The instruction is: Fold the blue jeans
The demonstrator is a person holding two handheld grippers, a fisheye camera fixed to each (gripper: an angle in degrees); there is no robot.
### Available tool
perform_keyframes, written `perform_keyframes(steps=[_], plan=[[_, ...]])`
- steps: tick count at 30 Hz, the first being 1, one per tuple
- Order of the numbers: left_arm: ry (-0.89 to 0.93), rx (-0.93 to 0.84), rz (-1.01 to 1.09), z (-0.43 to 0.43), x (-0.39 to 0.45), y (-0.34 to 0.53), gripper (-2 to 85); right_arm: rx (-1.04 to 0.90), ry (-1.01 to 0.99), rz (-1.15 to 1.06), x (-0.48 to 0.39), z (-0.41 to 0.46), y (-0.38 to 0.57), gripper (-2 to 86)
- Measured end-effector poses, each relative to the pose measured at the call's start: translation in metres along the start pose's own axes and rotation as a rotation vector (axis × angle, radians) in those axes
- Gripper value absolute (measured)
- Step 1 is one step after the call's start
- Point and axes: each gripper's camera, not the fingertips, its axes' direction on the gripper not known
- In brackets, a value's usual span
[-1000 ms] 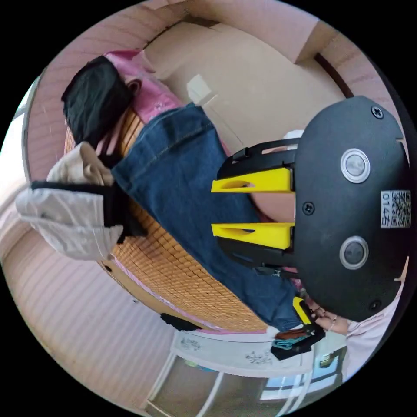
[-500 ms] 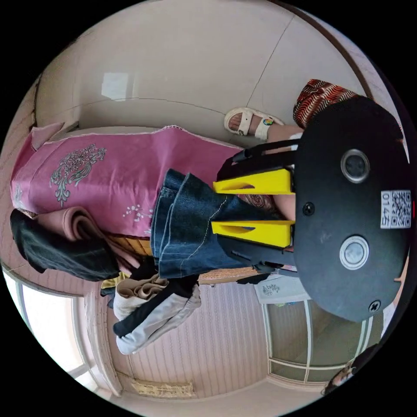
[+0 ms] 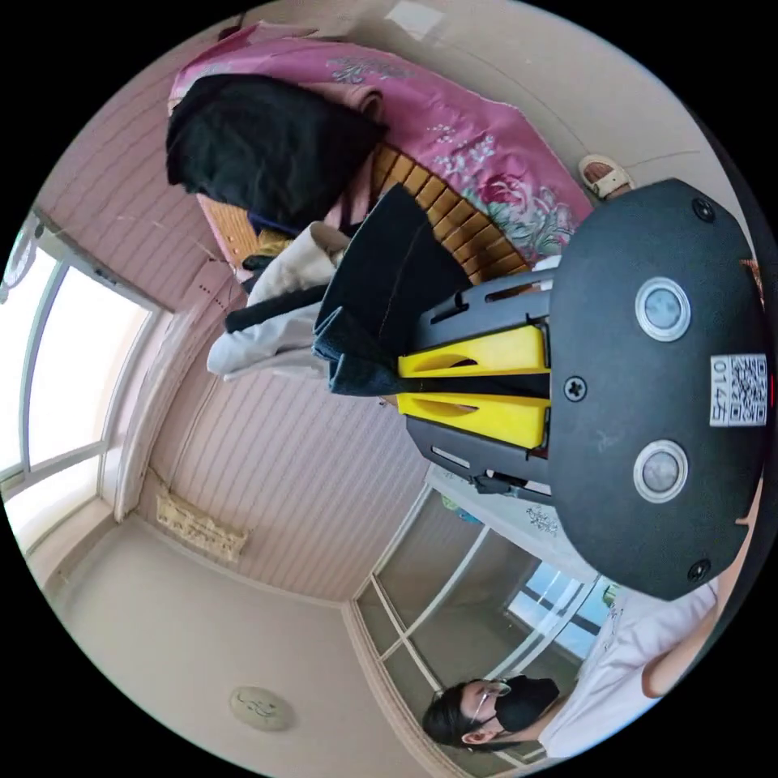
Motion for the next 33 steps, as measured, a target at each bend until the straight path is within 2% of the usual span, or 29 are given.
perform_keyframes(steps=[4,7,9,10,11,12,15,17,25,30,33], plan=[[0.108,-0.006,0.089,0.013,0.034,-0.020,-1.0,-0.076,-0.193,-0.306,-0.125,0.049,-0.004,2.6],[0.231,0.009,0.110,0.016,0.053,-0.032,-1.0,-0.334,-0.354,-0.500,-0.225,0.133,0.047,3.4],[0.377,0.079,0.083,-0.004,0.051,-0.027,-1.0,-0.624,-0.415,-0.573,-0.278,0.214,0.132,4.6],[0.403,0.099,0.073,-0.011,0.048,-0.024,-1.0,-0.703,-0.413,-0.584,-0.285,0.234,0.158,5.2],[0.422,0.126,0.050,-0.027,0.039,-0.015,-1.0,-0.886,-0.382,-0.604,-0.292,0.274,0.217,6.3],[0.396,0.137,0.017,-0.043,0.027,-0.003,-1.0,-1.089,-0.314,-0.623,-0.289,0.309,0.280,7.4],[0.298,0.154,-0.039,-0.080,-0.009,0.033,-1.0,-1.479,-0.115,-0.670,-0.269,0.363,0.417,8.3],[0.256,0.154,-0.093,-0.096,-0.028,0.053,-1.0,-1.500,-0.055,-0.727,-0.272,0.373,0.462,8.0],[0.231,0.189,-0.102,-0.119,-0.037,0.074,-1.0,-1.319,0.083,-1.056,-0.342,0.439,0.577,8.0],[0.248,0.141,-0.028,-0.109,-0.015,0.062,-1.0,-1.442,0.211,-1.361,-0.349,0.493,0.676,6.3],[0.249,0.131,-0.019,-0.108,-0.010,0.060,-0.9,-1.445,0.181,-1.368,-0.358,0.504,0.678,1.8]])
